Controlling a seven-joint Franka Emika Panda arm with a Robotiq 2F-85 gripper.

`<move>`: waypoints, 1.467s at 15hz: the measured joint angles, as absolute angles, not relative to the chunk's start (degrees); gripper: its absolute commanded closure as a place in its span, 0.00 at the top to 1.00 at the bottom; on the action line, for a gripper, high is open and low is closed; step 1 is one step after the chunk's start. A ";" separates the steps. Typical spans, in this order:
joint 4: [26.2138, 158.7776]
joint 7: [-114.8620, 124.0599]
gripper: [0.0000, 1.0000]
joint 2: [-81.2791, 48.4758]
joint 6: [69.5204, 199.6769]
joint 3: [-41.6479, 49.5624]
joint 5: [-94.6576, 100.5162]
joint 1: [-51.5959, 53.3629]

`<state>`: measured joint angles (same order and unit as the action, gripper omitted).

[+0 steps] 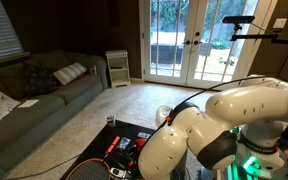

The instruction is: Pour the contents from the red bowl onto the yellow plate.

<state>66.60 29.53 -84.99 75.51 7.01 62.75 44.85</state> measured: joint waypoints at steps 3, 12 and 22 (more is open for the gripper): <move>66.46 29.71 0.01 -84.87 75.69 6.91 62.59 44.19; 68.96 37.67 0.01 -80.87 82.26 5.09 58.70 40.47; 83.02 56.79 0.01 -72.25 107.16 2.63 56.46 33.29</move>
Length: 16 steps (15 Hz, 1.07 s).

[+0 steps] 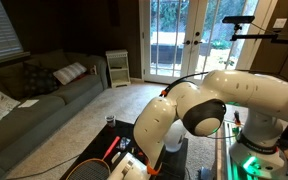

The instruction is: Pour the contents from the red bowl onto the yellow plate.

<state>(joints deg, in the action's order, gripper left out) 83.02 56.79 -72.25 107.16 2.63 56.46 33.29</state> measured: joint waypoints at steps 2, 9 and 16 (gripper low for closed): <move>86.45 60.38 0.01 -70.39 110.95 2.36 57.40 32.38; 97.46 68.66 0.01 -63.46 120.82 1.07 61.91 29.47; 104.53 71.38 0.01 -59.89 136.66 -0.43 69.70 24.87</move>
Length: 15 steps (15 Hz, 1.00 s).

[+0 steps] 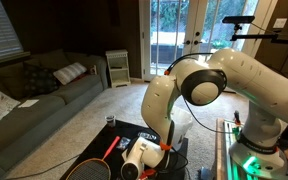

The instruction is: Pour the contents from the red bowl onto the yellow plate.

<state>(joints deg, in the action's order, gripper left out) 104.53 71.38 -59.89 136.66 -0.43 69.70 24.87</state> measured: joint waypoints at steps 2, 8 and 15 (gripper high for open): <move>105.93 72.23 0.01 -59.03 140.70 -0.48 72.34 23.87; 108.31 69.99 0.01 -58.11 149.62 -2.14 79.27 20.93; 109.38 58.72 0.01 -58.32 156.38 -4.46 80.43 18.68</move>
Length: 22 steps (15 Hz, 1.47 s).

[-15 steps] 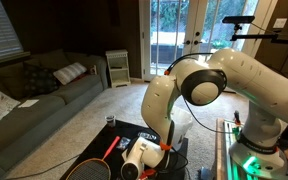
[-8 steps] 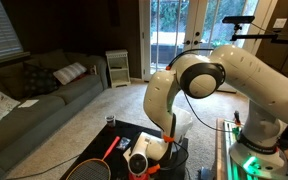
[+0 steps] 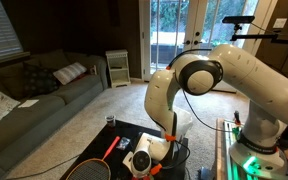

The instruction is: Pour the contents from the red bowl onto the yellow plate.

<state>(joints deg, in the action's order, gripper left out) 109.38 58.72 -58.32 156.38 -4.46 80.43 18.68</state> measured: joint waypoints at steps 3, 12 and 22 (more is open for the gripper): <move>109.43 51.98 0.01 -59.11 158.03 -4.67 80.38 18.67; 108.22 31.06 0.01 -64.73 158.03 -6.07 80.29 18.70; 104.54 18.58 0.29 -68.97 160.48 -7.00 80.27 18.45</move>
<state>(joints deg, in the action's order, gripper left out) 104.54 18.58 -68.97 160.48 -7.00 80.27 18.45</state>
